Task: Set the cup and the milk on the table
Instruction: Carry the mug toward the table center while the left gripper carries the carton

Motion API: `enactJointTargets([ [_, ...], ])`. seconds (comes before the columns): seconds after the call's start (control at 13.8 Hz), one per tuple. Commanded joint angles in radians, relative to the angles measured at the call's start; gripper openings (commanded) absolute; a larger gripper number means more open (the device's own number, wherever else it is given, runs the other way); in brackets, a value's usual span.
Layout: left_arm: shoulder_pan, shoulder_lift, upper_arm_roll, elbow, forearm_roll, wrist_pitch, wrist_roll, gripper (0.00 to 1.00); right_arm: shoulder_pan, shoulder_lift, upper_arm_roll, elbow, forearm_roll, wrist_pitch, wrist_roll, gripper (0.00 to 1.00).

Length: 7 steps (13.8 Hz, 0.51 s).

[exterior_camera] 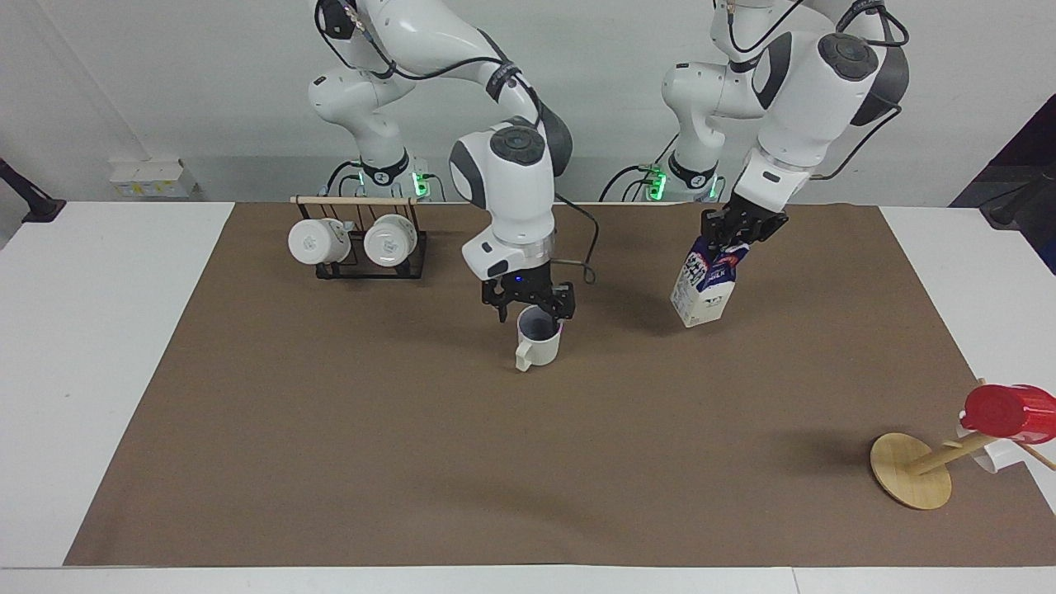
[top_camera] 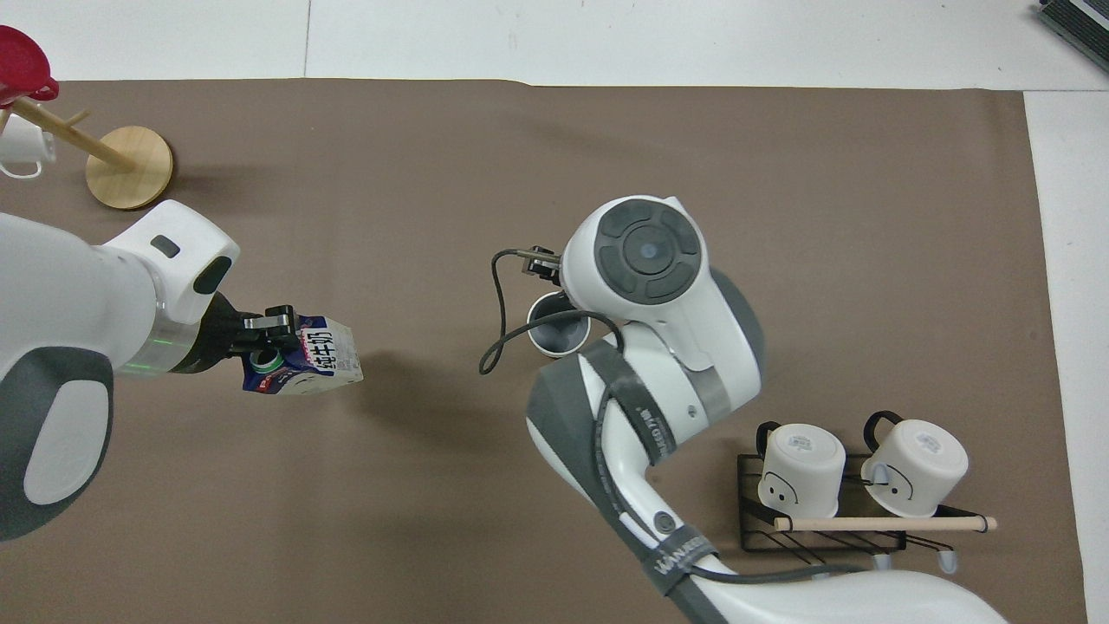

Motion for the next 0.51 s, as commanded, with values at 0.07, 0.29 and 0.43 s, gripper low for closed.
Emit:
enactJointTargets([
  [0.07,-0.09,0.023,0.013,0.007,-0.012,0.032,-0.079,0.26,-0.087,-0.087,0.008,-0.019,0.014,-0.102,-0.129,1.0],
  [0.29,-0.168,0.064,0.013,0.007,-0.012,0.114,-0.174,0.26,-0.168,-0.136,0.008,-0.02,0.014,-0.186,-0.269,1.0],
  [0.43,-0.211,0.093,0.013,0.004,-0.012,0.161,-0.229,0.26,-0.231,-0.173,0.008,-0.022,0.014,-0.259,-0.366,1.0],
])
